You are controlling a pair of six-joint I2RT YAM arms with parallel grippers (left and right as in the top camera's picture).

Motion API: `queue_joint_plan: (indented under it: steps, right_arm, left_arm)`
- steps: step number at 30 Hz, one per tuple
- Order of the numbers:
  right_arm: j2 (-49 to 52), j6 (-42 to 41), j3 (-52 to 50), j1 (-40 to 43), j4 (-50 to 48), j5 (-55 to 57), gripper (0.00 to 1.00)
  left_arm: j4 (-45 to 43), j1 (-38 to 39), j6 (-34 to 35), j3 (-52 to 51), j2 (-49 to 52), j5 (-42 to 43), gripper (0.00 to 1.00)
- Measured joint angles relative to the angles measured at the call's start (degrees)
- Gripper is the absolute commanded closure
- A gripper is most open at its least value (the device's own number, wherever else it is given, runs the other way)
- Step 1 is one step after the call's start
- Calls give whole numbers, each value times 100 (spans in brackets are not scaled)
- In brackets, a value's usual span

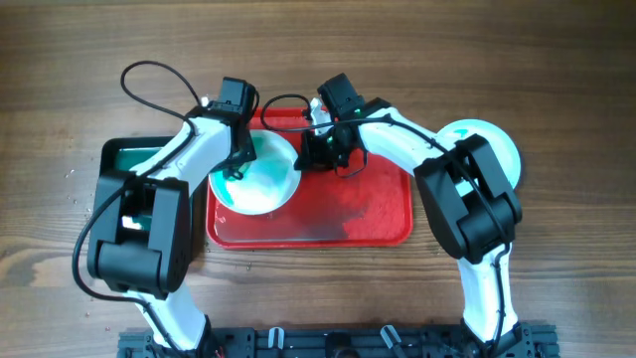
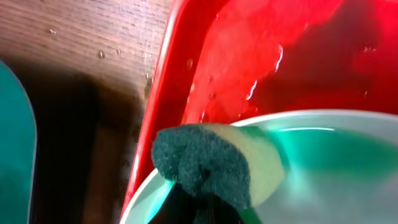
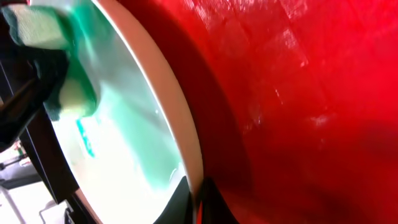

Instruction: Clean dirty plates on tray and stack at the side

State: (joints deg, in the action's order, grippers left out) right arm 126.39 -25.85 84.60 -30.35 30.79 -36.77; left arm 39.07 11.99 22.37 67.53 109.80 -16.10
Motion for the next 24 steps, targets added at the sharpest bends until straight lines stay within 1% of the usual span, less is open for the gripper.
queue_joint_plan:
  steps: [3,5,7,10,11,13,17,20,24]
  right_arm:
    - [0,2,0,2,50,-26,96]
    - [0,24,0,28,111,-37,96]
    - [0,63,0,55,151,-52,96]
    - [0,68,0,66,155,-52,96]
    - [0,70,0,66,155,-52,96]
    - [0,66,0,66,157,-52,96]
    - [0,22,0,94,179,-55,96]
    - [0,-155,0,144,295,9,96]
    - [0,-243,0,168,332,24,96]
  left_arm:
    - [247,-74,-586,35,-22,420,96]
    - [498,-205,-1285,59,-52,981,96]
    - [850,-313,-2267,74,-55,1799,96]
    - [920,-323,-2870,37,-55,2424,96]
    - [905,-323,-2977,22,-52,2568,96]
    - [857,-326,-3091,11,-50,2817,96]
    - [852,-334,-3018,208,63,3117,96]
    - [852,-404,-2629,1038,289,3185,96]
    - [761,-767,-1843,2188,293,2791,96]
